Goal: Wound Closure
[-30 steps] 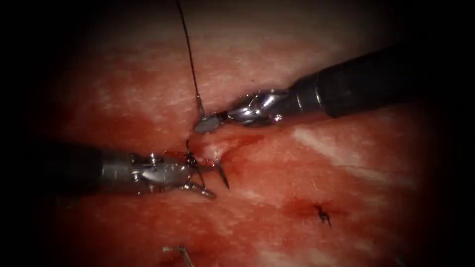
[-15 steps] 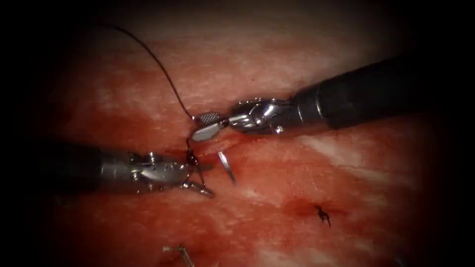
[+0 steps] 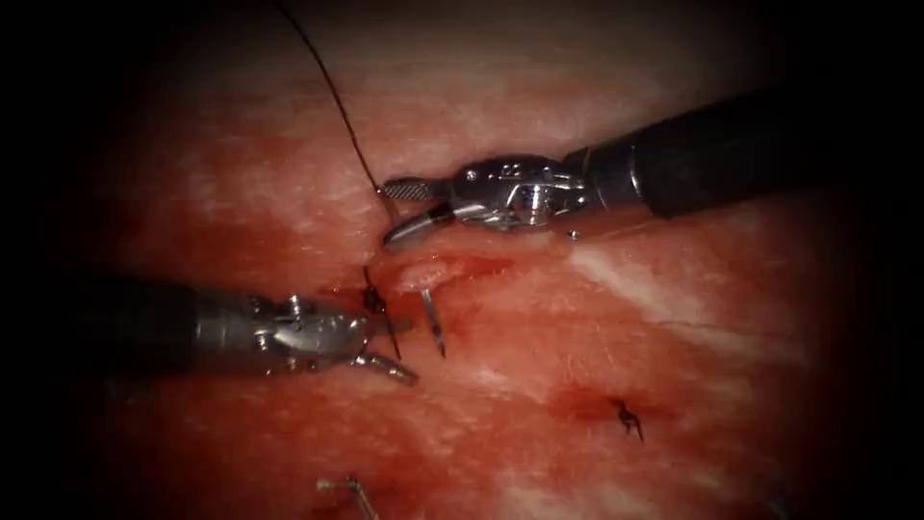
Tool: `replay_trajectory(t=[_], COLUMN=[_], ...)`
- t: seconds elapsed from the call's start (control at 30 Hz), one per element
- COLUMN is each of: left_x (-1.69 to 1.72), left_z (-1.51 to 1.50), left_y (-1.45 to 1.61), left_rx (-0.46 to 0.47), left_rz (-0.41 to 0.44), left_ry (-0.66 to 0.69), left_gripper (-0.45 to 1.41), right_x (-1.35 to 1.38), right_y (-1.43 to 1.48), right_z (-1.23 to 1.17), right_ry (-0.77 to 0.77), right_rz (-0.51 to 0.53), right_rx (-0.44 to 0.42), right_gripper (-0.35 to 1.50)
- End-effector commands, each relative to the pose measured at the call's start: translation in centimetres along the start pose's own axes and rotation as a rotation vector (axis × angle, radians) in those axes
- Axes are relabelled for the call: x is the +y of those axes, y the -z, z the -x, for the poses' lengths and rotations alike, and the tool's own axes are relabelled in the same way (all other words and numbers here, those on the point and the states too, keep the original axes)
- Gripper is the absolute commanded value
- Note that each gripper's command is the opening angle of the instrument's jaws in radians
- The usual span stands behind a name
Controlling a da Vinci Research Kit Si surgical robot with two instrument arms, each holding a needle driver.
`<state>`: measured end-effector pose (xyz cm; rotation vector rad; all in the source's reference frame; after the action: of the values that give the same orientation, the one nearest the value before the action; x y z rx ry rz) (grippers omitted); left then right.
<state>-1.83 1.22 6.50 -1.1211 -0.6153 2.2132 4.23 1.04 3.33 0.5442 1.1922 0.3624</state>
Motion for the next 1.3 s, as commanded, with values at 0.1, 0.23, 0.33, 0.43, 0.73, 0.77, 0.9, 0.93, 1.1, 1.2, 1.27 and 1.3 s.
replay_trajectory(t=[0.1,0.23,0.33,0.43,0.73,0.77,0.9,0.93,1.1,1.2,1.27,1.3], left_x=[0.03,0.03,0.03,0.03,0.04,0.04,0.04,0.04,0.04,0.04,0.05,0.07], left_z=[0.05,0.05,0.05,0.05,0.04,0.04,0.04,0.04,0.04,0.04,0.04,0.04], left_y=[-0.07,-0.06,-0.06,-0.06,-0.05,-0.05,-0.05,-0.05,-0.05,-0.05,-0.05,-0.05], left_rx=[-0.002,-0.002,-0.002,-0.002,-0.002,-0.002,-0.002,-0.002,-0.002,-0.002,-0.002,-0.002], left_rz=[0.002,0.003,0.003,0.003,0.003,0.003,0.003,0.003,0.003,0.003,0.003,0.003], left_ry=[0.002,0.002,0.002,0.002,0.003,0.003,0.003,0.003,0.003,0.003,0.003,0.003], left_gripper=[0.41,0.41,0.41,0.41,0.41,0.41,0.41,0.41,0.41,0.41,0.41,0.41], right_x=[-0.01,0.03,0.09,0.14,0.16,0.15,0.04,0.01,-0.24,-0.37,-0.37,-0.33], right_y=[-0.14,-0.2,-0.23,-0.23,-0.16,-0.16,-0.13,-0.12,-0.02,0.0,0.01,0.03], right_z=[-0.01,-0.03,-0.01,0.05,0.29,0.3,0.37,0.38,0.39,0.36,0.32,0.28], right_ry=[-0.004,-0.007,-0.008,-0.005,-0.141,-0.156,-0.246,-0.268,-0.338,-0.339,-0.344,-0.349], right_rz=[0.002,0.022,0.047,0.054,0.075,0.074,0.049,0.039,-0.013,-0.033,-0.038,-0.026], right_rx=[0.0,-0.001,-0.005,-0.04,-0.147,-0.162,-0.201,-0.205,-0.237,-0.244,-0.235,-0.21], right_gripper=[1.01,0.98,0.89,0.17,-0.35,-0.35,-0.35,-0.35,-0.35,-0.35,-0.35,-0.35])
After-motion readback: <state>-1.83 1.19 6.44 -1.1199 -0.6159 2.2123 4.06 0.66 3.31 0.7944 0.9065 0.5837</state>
